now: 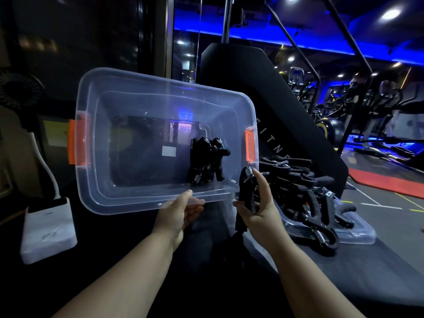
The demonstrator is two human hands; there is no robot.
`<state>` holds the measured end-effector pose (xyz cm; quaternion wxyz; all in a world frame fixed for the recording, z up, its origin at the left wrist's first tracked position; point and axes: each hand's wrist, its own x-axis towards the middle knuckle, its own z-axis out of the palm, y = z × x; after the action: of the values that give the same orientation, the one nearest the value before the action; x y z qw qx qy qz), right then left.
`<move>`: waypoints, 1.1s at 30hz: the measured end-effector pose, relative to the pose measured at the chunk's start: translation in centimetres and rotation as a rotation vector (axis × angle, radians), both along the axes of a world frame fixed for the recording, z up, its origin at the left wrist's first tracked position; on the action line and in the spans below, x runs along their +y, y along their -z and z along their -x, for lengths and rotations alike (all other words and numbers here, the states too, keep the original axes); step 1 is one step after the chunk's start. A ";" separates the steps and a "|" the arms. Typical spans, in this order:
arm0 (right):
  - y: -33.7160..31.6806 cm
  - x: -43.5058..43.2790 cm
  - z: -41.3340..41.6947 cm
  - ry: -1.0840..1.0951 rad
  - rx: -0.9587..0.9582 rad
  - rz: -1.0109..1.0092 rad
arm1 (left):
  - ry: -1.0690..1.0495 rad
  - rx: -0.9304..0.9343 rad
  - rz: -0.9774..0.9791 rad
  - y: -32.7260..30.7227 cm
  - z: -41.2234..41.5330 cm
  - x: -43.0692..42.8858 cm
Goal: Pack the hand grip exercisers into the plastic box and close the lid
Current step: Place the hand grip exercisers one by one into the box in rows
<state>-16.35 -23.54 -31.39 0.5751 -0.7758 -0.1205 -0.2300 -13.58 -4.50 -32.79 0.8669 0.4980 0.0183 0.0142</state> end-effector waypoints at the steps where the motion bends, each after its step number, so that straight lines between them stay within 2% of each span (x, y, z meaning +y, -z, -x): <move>1: -0.1 0.0 0.1 -0.009 0.000 -0.017 | 0.000 -0.003 -0.006 0.0 0.0 0.0; 10: -0.2 -0.2 0.4 -0.052 0.014 -0.055 | -0.003 0.000 -0.018 -0.1 0.2 -0.1; 18: -1.8 -0.3 1.0 0.046 -0.037 -0.040 | -0.008 0.010 -0.015 -0.2 0.2 0.0; 26: -3.4 0.0 1.7 0.033 0.055 -0.132 | -0.013 0.024 0.014 -0.2 0.1 -0.1; 33: -4.5 -0.2 1.7 0.055 0.160 0.016 | -0.003 0.034 0.040 -0.2 0.2 0.0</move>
<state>-18.10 -23.73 -26.92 0.5703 -0.7992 -0.0546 -0.1817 -13.73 -4.46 -32.59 0.8763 0.4806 0.0339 0.0068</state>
